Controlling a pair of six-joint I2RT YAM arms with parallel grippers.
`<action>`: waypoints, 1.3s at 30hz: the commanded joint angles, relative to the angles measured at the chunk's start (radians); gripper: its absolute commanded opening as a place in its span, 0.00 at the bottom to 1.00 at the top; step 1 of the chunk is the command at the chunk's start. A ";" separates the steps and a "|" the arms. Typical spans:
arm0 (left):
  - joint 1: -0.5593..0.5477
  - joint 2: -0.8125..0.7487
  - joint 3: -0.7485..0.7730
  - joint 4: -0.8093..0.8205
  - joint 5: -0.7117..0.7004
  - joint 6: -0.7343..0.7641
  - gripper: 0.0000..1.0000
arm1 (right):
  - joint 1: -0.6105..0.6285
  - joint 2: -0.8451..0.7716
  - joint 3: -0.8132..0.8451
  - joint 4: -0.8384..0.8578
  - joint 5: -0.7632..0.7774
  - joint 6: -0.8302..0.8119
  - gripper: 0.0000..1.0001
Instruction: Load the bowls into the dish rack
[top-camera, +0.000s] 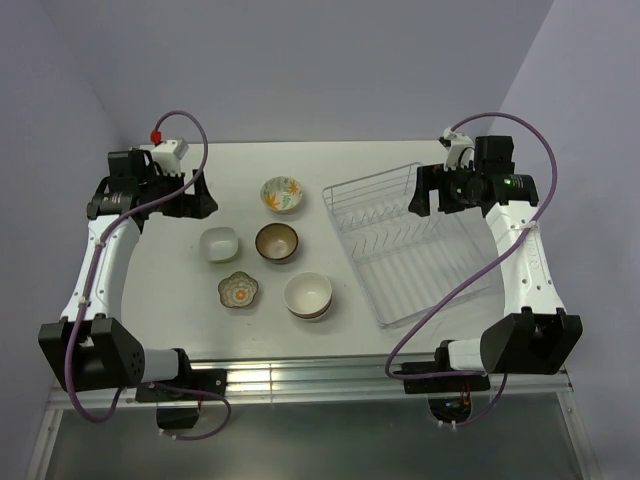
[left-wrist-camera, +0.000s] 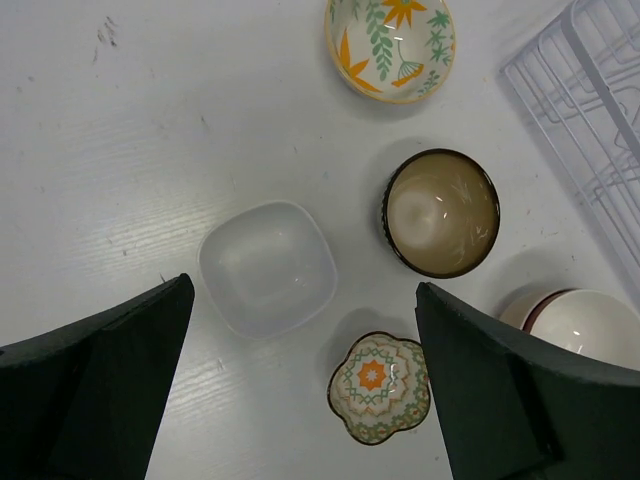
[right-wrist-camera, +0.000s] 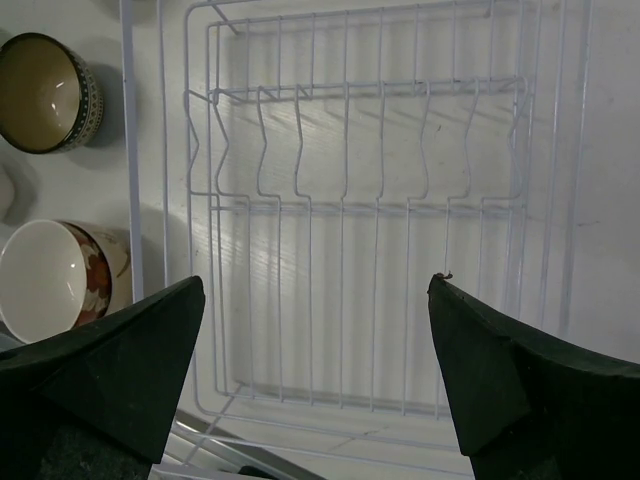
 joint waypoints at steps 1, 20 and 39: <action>-0.002 -0.042 -0.002 0.045 0.027 0.061 0.99 | 0.004 -0.013 0.029 -0.014 -0.035 -0.013 1.00; -0.476 -0.066 -0.053 -0.095 0.347 0.632 0.83 | 0.004 -0.013 0.001 -0.033 -0.055 -0.002 1.00; -0.818 0.111 -0.040 -0.345 0.292 0.911 0.72 | 0.004 -0.007 0.004 -0.049 -0.042 -0.008 1.00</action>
